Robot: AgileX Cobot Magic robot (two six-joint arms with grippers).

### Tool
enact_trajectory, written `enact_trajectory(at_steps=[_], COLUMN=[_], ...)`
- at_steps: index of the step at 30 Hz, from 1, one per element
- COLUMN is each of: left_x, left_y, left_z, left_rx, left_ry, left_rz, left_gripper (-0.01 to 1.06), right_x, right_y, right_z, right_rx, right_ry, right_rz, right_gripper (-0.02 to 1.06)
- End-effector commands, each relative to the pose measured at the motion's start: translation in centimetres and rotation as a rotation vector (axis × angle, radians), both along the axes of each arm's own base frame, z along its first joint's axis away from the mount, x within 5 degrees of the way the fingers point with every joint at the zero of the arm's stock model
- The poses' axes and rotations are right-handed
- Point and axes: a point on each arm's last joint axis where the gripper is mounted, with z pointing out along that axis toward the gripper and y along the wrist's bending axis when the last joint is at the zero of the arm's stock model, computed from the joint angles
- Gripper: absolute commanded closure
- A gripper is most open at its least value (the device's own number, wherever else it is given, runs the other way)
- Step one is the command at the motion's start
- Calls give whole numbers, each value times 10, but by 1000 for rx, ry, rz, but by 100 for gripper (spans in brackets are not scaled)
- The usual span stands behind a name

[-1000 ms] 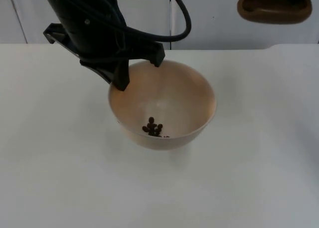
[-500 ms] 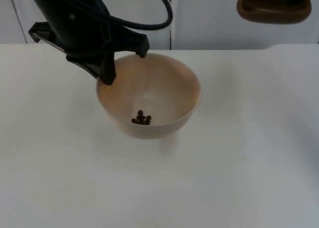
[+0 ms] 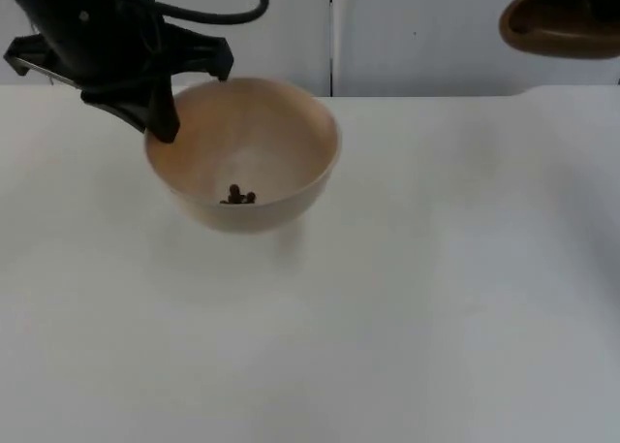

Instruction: Pick up the bowl with the left hand and pour the coffee beans from the cup into the bowl with the right hand.

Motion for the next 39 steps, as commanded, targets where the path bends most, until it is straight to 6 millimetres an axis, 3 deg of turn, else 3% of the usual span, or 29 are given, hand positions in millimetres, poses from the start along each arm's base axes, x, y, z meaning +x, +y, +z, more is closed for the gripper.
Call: enact_trajectory(at_steps=[1,8,12,13,17,23,39], left_x=[5,13,16,16,20,23,27], left_y=[2,10,10,10,10,9,8], left_z=[-2,-21,-36,-36,-52,-70,-86], left_rx=[-48,-26,-14,-14,-3,6,14], left_ry=[3,38,63,63,82,111,116], left_rz=[8,19,16,16,20,18,17], left_gripper=[105,105,105,105,105,105,105], right_x=[1,4,1,1,-4,-11,2], right_y=[-4,-4,-9,-9,-24,-29,-25], right_z=[2,-15,-48,-48,-84,-111,-171], right_rx=[6,5,-6,-6,-37,-60,-43], right_ry=[-6,5,35,35,55,40,113], right_rz=[-10,-31,-56,-56,-127,-174,-192], right_gripper=[105,105,105,105,105,105,105])
